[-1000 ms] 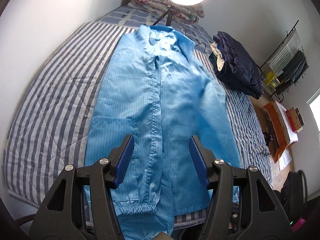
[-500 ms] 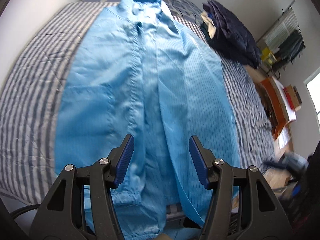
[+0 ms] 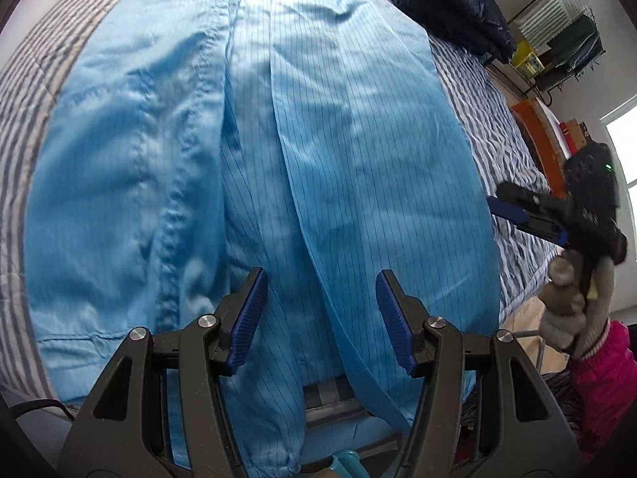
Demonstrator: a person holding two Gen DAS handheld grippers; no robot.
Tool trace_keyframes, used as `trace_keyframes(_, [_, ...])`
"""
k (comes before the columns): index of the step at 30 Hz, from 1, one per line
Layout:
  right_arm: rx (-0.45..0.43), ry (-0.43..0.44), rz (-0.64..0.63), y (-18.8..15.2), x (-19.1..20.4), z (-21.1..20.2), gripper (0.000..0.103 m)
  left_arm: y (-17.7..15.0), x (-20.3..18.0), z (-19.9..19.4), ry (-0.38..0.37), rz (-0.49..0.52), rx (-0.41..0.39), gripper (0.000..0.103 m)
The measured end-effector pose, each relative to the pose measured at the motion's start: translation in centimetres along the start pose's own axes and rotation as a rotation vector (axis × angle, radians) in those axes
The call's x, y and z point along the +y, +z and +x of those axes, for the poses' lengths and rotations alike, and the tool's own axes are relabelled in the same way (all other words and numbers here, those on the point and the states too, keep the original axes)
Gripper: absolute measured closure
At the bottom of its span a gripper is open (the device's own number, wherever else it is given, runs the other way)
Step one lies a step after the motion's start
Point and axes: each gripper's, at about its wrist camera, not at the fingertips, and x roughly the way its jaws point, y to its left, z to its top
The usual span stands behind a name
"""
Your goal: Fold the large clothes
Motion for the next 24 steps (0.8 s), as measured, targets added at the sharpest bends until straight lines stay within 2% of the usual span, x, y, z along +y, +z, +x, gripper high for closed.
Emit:
trace_keyframes(1, [0.003, 0.025, 0.025, 0.1, -0.4, 0.4, 0.039, 0.0, 0.0, 0.1, -0.006, 0.000, 0.005, 0.054])
trace_keyframes(3, [0.005, 0.066, 0.048, 0.3, -0.8, 0.9, 0.039, -0.3, -0.1, 0.5, -0.029, 0.002, 0.029, 0.083])
trace_keyframes(5, [-0.003, 0.098, 0.062, 0.5, -0.8, 1.2, 0.040, -0.5, -0.2, 0.9, -0.054, -0.002, 0.049, 0.095])
trace_keyframes(9, [-0.004, 0.178, 0.092, 1.0, -0.8, 1.5, 0.052, -1.2, -1.7, 1.6, -0.123, 0.015, 0.083, 0.098])
trace_keyframes(11, [-0.003, 0.175, 0.079, 1.3, -0.4, 1.6, 0.059, -1.6, -2.6, 1.7, -0.103, 0.053, 0.081, 0.098])
trace_keyframes(12, [-0.005, 0.154, 0.075, 1.4, -0.4, 1.6, 0.060, -1.8, -3.0, 1.7, -0.085, 0.072, 0.076, 0.098])
trace_keyframes(14, [-0.032, 0.042, 0.045, 1.6, 0.0, 1.3, 0.060, -1.9, -3.3, 1.3, -0.066, 0.091, 0.062, 0.098])
trace_keyframes(15, [-0.044, 0.028, 0.031, 1.9, 0.5, 1.1, 0.060, -1.9, -3.3, 1.2, -0.067, 0.090, 0.059, 0.098])
trace_keyframes(18, [-0.061, 0.066, 0.007, 2.0, 1.6, 0.3, 0.060, -1.8, -2.9, 0.7, -0.061, 0.081, 0.044, 0.098])
trace_keyframes(24, [0.052, 0.148, 0.030, 1.3, 1.8, 3.4, 0.060, -1.5, -2.0, 0.2, -0.068, 0.070, 0.039, 0.098])
